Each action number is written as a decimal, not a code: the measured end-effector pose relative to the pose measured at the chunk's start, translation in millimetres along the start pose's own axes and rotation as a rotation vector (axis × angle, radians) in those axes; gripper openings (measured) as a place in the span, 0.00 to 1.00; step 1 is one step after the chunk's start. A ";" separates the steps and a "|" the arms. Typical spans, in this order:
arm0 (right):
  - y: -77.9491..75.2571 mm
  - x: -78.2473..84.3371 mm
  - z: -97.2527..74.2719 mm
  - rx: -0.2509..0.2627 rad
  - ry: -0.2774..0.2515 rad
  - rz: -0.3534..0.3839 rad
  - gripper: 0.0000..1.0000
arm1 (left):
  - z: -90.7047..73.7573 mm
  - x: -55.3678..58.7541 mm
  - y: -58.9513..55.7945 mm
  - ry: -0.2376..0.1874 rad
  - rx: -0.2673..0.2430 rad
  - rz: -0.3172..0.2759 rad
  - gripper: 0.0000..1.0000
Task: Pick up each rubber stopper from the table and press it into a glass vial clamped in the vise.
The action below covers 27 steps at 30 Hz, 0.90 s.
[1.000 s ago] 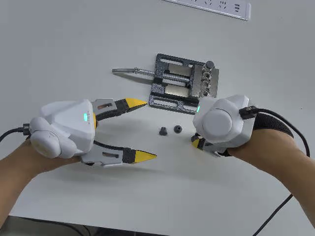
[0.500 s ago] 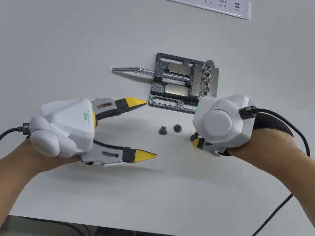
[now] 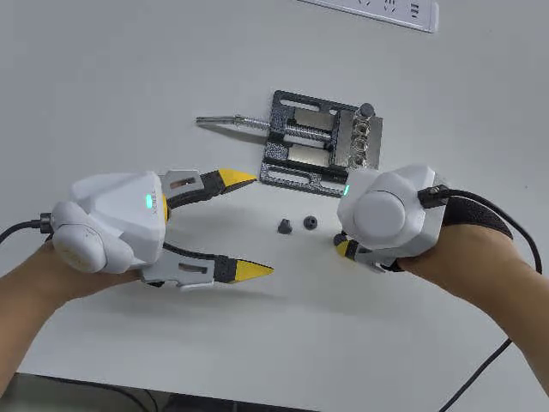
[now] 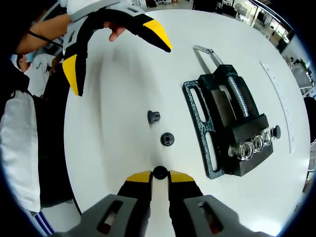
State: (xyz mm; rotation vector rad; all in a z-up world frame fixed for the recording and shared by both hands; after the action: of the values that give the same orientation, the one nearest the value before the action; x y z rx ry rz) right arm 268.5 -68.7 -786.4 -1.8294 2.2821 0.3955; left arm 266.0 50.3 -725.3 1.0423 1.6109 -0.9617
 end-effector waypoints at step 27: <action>-5.4 -4.1 -15.5 0.002 -0.015 0.039 0.11 | 0.7 -5.3 0.7 -0.004 0.000 0.016 0.62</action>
State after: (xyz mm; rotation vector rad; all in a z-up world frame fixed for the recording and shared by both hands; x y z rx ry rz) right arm 275.0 -71.0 -770.9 -1.7767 2.3104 0.4119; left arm 267.8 48.9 -720.4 1.0513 1.5964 -0.9524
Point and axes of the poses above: the centre of the closed fingertips' face, and the gripper's own axes: z roughly forward along the fingers, y roughly to its left, x roughly out of its underside, the point moved 2 cm from there along -z, roughly backward along the fingers, and after that the axes turned 5 degrees about -y, right-handed, at the moved point
